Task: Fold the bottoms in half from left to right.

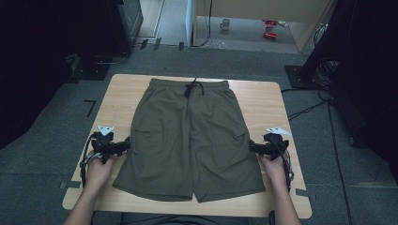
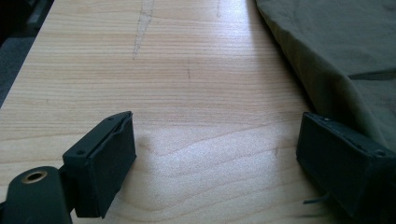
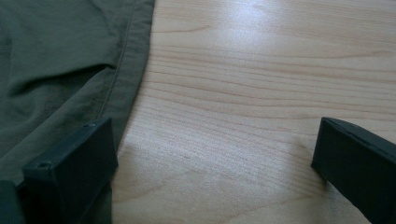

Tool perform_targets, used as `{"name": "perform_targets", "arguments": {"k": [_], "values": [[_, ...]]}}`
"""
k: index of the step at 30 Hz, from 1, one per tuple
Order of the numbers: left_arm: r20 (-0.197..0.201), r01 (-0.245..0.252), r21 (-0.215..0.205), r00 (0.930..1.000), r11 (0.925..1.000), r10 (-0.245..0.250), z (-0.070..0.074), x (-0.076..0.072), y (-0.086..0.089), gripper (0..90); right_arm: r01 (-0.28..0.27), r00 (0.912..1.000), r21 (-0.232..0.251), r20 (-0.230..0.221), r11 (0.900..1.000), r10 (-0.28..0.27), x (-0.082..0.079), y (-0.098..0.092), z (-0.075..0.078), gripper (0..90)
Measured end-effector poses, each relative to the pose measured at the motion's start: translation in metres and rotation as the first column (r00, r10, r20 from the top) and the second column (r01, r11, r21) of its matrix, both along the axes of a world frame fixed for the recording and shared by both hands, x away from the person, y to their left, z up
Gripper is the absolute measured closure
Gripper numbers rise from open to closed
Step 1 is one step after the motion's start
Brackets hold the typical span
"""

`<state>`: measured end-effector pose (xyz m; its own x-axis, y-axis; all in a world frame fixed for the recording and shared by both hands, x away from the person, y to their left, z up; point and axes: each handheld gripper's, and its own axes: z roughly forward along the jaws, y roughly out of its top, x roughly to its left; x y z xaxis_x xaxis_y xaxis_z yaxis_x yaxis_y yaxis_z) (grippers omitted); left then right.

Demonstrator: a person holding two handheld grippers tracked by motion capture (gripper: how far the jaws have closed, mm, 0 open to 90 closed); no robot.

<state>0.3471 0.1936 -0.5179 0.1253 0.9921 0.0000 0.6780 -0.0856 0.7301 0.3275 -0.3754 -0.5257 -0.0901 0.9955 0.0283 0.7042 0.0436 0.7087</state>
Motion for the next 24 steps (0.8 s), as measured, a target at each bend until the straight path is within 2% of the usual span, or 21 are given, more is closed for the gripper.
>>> {"name": "perform_targets", "arguments": {"k": [24], "values": [[0.000, 0.000, 0.000, 1.0000, 1.0000, 0.000, 0.0000, 0.0000, 0.0000, 12.1, 0.008, 1.0000, 0.000, 0.000, 1.000, -0.008, -0.0004, 0.0007, 0.0000, 0.0]]}}
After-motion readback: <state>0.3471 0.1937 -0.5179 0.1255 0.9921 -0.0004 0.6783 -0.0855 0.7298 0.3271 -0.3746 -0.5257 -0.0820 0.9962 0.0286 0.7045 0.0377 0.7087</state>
